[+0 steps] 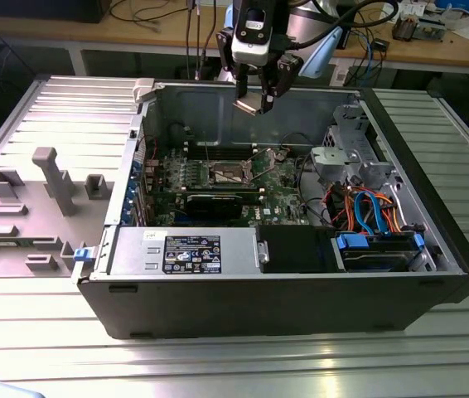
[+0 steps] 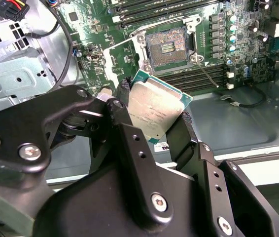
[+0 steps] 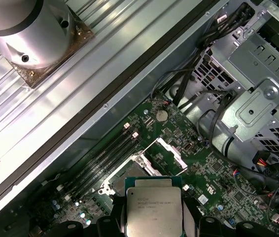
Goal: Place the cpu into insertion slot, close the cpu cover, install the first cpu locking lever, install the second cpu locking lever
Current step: 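Place the cpu into insertion slot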
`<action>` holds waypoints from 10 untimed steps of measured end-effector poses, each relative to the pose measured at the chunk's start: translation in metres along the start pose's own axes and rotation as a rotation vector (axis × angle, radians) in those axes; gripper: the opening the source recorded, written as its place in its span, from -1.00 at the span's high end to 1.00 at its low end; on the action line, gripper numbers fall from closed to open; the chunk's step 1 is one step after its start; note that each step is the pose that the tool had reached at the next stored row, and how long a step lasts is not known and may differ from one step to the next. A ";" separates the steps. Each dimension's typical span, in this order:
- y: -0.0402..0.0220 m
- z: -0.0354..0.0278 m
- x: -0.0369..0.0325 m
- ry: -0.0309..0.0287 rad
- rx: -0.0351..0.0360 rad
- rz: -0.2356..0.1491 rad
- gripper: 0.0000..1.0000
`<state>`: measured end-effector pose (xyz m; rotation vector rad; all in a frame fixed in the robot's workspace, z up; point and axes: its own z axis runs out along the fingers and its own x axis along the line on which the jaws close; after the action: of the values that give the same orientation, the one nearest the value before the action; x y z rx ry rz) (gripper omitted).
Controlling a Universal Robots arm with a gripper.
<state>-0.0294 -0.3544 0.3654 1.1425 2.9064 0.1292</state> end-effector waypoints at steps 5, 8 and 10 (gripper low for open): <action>0.0000 0.0001 0.0000 -0.0030 -0.0004 0.035 -0.09; 0.0000 0.0001 0.0000 -0.0036 -0.0005 0.042 -0.09; 0.0000 0.0001 0.0000 -0.0036 -0.0005 0.042 -0.09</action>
<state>-0.0294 -0.3544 0.3653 1.2032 2.8799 0.1284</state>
